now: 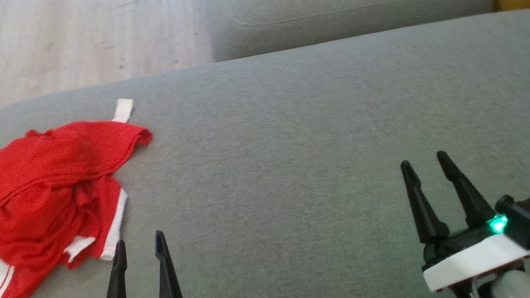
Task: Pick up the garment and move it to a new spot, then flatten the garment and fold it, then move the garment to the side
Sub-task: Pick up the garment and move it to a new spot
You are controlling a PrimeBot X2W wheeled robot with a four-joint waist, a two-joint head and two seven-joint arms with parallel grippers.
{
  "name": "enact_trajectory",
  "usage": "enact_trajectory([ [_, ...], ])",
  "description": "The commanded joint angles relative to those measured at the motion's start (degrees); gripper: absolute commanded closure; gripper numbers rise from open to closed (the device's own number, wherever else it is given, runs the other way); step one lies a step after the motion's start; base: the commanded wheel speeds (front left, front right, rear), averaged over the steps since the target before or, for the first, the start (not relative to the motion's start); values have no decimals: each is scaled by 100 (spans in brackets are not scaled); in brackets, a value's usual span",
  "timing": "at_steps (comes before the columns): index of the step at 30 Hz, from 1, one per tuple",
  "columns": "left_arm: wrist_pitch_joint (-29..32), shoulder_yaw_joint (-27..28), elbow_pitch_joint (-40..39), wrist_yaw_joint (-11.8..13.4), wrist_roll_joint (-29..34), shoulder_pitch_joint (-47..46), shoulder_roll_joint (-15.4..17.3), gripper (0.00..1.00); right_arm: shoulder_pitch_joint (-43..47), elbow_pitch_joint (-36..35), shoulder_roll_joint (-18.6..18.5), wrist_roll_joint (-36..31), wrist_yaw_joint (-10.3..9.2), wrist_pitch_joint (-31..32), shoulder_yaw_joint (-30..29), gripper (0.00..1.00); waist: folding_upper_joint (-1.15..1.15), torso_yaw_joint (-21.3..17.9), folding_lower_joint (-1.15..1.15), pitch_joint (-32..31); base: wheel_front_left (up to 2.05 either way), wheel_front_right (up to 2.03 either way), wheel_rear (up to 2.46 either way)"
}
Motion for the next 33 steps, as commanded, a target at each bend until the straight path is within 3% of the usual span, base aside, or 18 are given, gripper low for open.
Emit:
enact_trajectory([
  [1,-56,235,-162,37,12,-145,-16,0,-122,-157,-38,56,-4,-62,213,0,0,213,0,-64,0,0,0],
  [19,-56,552,-128,-20,104,59,-16,0,6,-52,-38,386,-4,-62,749,0,0,1386,0,-316,0,0,0],
  [33,-56,777,-247,-32,291,176,-16,0,18,-33,-38,481,-4,-62,925,0,0,1584,0,-355,0,0,0],
])
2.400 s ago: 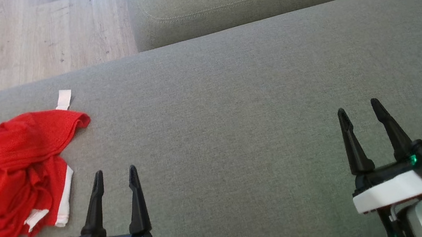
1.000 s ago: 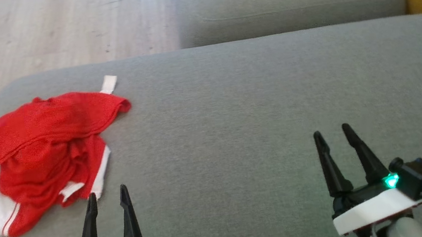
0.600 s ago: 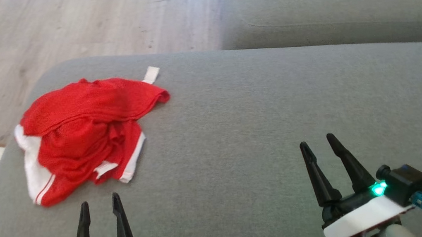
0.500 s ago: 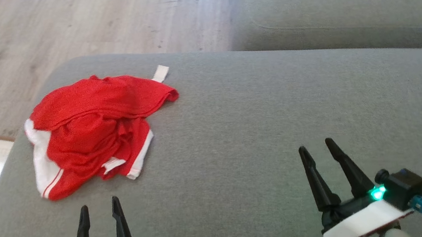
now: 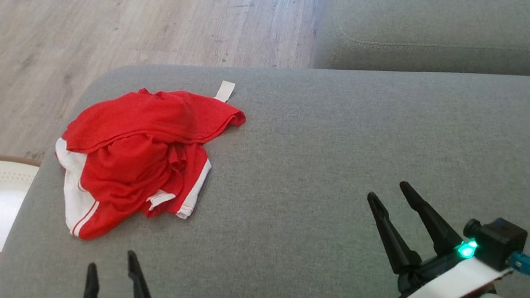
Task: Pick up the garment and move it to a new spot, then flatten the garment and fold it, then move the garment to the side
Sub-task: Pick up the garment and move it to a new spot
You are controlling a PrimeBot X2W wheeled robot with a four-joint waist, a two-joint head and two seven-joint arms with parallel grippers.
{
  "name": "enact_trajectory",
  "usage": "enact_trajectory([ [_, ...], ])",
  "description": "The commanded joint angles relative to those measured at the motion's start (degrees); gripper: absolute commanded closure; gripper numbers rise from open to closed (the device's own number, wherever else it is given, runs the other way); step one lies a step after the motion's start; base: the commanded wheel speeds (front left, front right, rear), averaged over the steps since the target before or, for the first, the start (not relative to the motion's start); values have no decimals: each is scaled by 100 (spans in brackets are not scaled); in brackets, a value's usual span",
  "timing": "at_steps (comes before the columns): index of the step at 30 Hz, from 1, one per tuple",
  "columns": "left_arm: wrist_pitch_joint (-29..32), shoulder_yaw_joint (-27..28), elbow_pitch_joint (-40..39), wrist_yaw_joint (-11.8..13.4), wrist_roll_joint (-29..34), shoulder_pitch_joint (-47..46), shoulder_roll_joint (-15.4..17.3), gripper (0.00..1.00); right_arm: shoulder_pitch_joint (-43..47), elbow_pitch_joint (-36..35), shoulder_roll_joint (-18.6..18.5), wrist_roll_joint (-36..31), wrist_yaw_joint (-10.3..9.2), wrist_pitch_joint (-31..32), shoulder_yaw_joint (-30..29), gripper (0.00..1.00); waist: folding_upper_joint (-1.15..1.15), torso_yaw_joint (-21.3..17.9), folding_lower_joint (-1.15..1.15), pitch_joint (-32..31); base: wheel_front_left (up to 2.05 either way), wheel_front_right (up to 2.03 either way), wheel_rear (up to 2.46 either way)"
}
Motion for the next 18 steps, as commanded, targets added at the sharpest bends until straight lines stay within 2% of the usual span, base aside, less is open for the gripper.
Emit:
enact_trajectory([
  [1,-56,221,-217,-27,29,-153,-15,0,-165,-169,-35,39,-4,-62,145,0,0,-25,0,27,0,0,0],
  [5,-56,401,-263,-64,153,-278,-14,0,-232,-212,-35,11,-4,-62,122,0,0,-154,0,210,0,0,0],
  [11,-56,930,-299,-268,296,-878,205,0,-668,-384,-35,-224,-4,-62,-8,0,0,-497,0,1040,0,0,0],
  [15,-56,1137,-17,-473,307,-1629,650,0,-968,-554,-35,-414,-4,-62,-161,0,0,-642,0,1609,0,0,0],
  [18,-53,1085,524,-594,320,-2333,1148,0,-1180,-670,-35,-598,-4,-62,-227,0,0,-754,0,2025,0,0,0],
])
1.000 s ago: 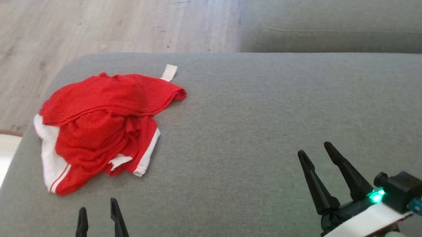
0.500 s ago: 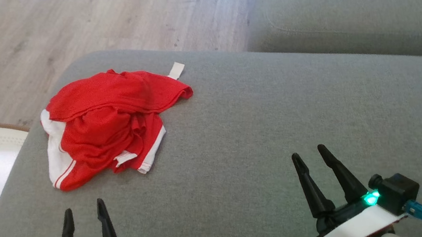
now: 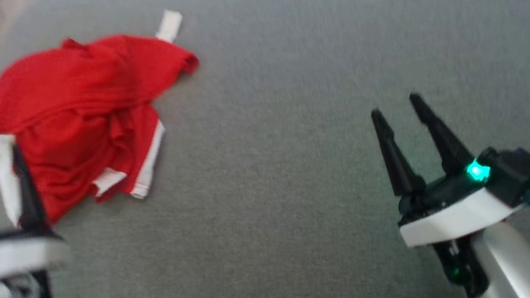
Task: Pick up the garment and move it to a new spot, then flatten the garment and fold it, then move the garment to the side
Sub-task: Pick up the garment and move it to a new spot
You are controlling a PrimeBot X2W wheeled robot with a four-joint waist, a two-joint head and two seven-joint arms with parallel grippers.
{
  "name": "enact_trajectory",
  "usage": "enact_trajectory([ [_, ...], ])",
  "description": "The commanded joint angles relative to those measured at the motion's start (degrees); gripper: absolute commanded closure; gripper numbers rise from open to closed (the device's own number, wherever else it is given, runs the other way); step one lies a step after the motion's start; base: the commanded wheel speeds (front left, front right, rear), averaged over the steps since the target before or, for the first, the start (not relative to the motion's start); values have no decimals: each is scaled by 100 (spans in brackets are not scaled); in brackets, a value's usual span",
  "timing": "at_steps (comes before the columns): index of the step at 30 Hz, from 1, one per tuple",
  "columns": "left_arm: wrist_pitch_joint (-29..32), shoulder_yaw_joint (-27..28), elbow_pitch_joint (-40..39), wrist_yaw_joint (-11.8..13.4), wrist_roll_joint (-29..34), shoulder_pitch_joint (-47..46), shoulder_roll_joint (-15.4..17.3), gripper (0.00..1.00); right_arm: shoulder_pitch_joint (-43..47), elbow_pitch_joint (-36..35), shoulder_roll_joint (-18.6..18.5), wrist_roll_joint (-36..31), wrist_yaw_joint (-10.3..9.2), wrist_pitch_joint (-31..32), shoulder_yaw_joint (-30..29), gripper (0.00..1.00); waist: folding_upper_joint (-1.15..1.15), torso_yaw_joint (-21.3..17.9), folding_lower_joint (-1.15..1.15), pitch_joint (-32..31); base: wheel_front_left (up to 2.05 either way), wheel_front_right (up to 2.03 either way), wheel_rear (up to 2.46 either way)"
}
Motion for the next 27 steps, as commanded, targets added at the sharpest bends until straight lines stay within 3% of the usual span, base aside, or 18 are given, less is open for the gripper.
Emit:
enact_trajectory([
  [1,5,110,198,-67,-30,-616,442,0,-262,-268,-25,-122,-4,-62,67,0,0,-279,-2,691,0,0,0],
  [5,462,-335,972,-124,-176,-1647,1053,0,-412,-413,-25,-275,-4,-62,-79,0,0,-376,-2,1081,0,0,0],
  [11,1526,-1636,1966,-131,-1006,-2801,1843,0,-555,-586,-25,-375,-4,-62,-324,0,0,-515,-2,1501,0,0,0],
  [19,2270,-2694,2758,-132,-1998,-3470,2265,0,-556,-687,-25,-408,-4,-62,-418,0,0,-640,-2,1737,0,0,0],
  [20,2296,-2790,2805,-132,-2108,-3510,2278,25,-559,-701,-25,-402,-4,-62,-450,0,0,-640,-2,1754,0,0,0],
  [21,2311,-2864,2851,-132,-2233,-3543,2282,77,-563,-717,-25,-391,-4,-62,-482,0,0,-635,-2,1767,0,0,0],
  [22,2344,-2930,2894,-132,-2357,-3569,2275,100,-565,-727,-25,-384,-4,-62,-507,0,0,-625,-2,1774,0,0,0],
  [27,1953,-3119,3027,-132,-2626,-3743,2375,100,-558,-699,-25,-361,-4,-62,-536,0,0,-563,-2,1709,0,0,0],
])
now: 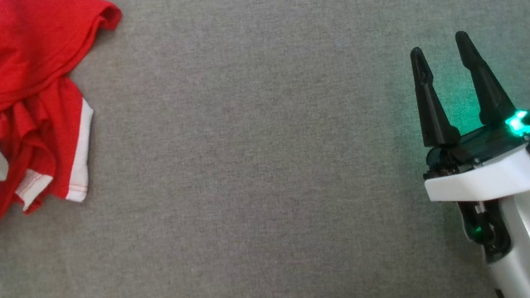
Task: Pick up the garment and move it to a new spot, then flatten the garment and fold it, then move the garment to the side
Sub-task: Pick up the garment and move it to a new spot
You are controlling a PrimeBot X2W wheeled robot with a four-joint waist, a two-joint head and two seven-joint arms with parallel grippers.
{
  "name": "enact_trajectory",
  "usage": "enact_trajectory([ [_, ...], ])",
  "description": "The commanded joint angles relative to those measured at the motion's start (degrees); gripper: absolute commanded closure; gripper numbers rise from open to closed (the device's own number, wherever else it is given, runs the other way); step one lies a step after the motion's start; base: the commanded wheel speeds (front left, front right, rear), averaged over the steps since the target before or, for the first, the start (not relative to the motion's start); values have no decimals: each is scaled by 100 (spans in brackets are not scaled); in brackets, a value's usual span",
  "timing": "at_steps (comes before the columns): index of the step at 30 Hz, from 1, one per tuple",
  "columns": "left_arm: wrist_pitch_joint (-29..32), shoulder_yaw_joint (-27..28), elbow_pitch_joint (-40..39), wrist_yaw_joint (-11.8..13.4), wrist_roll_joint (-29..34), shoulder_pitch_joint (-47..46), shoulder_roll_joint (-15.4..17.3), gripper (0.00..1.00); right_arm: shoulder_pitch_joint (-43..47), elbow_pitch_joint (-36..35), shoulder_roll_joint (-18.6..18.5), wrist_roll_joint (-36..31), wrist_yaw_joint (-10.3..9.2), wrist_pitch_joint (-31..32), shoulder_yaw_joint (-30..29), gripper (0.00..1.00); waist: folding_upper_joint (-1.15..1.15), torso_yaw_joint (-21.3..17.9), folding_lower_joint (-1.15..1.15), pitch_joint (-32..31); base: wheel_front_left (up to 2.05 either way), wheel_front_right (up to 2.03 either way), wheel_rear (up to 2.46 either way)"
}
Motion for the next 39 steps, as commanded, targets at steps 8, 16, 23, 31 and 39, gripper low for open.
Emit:
enact_trajectory([
  [8,-1516,307,-54,10,-41,-570,591,100,8,-55,-7,144,-4,-54,195,0,0,47,0,-520,0,0,0],
  [16,-1990,675,-1105,376,134,-709,471,100,198,63,-7,392,-4,-54,174,0,0,16,0,-1100,0,0,0],
  [23,-1777,515,-2311,781,326,-324,335,100,264,66,-7,574,-4,-54,202,0,0,-231,0,-1358,0,0,0],
  [31,-1211,38,-3358,1064,460,-57,-13,100,128,2,-7,688,-4,-54,228,0,0,-818,0,-1308,0,0,0],
  [39,-834,-643,-3679,1236,700,-120,-709,100,-31,-73,-7,946,-4,-54,419,0,0,-1745,0,-1161,0,0,0],
])
